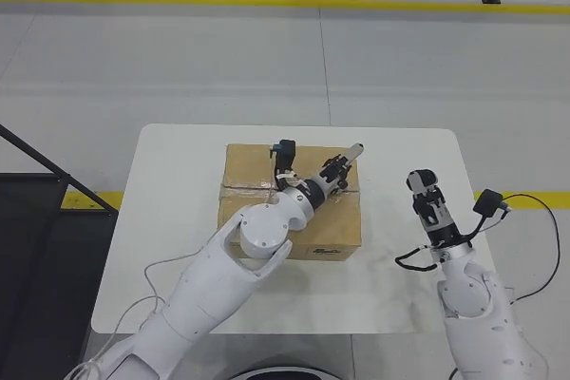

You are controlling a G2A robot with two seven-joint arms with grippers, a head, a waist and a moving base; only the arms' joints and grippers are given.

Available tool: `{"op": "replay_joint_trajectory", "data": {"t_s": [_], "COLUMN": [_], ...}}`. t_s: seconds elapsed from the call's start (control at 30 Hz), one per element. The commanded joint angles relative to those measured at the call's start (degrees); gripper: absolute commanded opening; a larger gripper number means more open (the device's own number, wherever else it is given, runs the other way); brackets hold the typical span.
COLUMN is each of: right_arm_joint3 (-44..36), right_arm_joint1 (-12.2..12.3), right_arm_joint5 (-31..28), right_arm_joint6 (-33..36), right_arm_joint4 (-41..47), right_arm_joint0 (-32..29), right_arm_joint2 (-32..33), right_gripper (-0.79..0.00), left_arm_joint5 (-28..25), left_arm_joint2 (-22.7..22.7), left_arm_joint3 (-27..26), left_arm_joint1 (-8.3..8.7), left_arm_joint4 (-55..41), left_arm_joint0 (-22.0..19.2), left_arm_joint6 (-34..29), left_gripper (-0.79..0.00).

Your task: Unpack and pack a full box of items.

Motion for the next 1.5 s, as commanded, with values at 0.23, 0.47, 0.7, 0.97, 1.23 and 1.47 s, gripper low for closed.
{"op": "replay_joint_trajectory", "data": {"t_s": [0.23, 0.47, 0.7, 0.97, 1.23, 1.47], "right_arm_joint3": [1.31, 2.46, 3.77, 4.93, 6.16, 7.01], "right_arm_joint1": [0.29, 0.49, 0.75, 1.08, 1.46, 2.08], "right_arm_joint5": [-1.02, -1.65, -2.72, -3.84, -5.53, -8.10], "right_arm_joint6": [1.06, 1.66, 2.92, 3.95, 5.51, 15.18], "right_arm_joint4": [1.32, 2.53, 4.10, 5.82, 8.72, 17.01], "right_arm_joint0": [0.80, 1.28, 1.63, 1.67, 1.34, 3.12], "right_arm_joint2": [0.96, 1.63, 2.26, 3.30, 4.46, 3.73], "right_gripper": [-0.539, -0.526, -0.505, -0.440, 0.000, 0.000], "left_arm_joint5": [-1.20, -0.73, -0.38, 1.09, 1.78, -0.07], "left_arm_joint2": [2.38, 4.86, 7.05, 8.99, 10.00, 3.94], "left_arm_joint3": [4.82, 7.80, 9.38, 11.10, 12.17, 0.60], "left_arm_joint1": [-2.02, -3.58, -5.05, -6.41, -7.94, -6.52], "left_arm_joint4": [-1.24, -0.61, 0.43, 3.58, 5.69, 8.65], "left_arm_joint0": [-3.50, -5.58, -6.80, -7.77, -8.22, -3.48], "left_arm_joint6": [0.78, 0.94, 0.81, 1.22, 3.82, 4.02], "left_gripper": [0.000, 0.000, 0.000, 0.000, 0.000, 0.000]}}
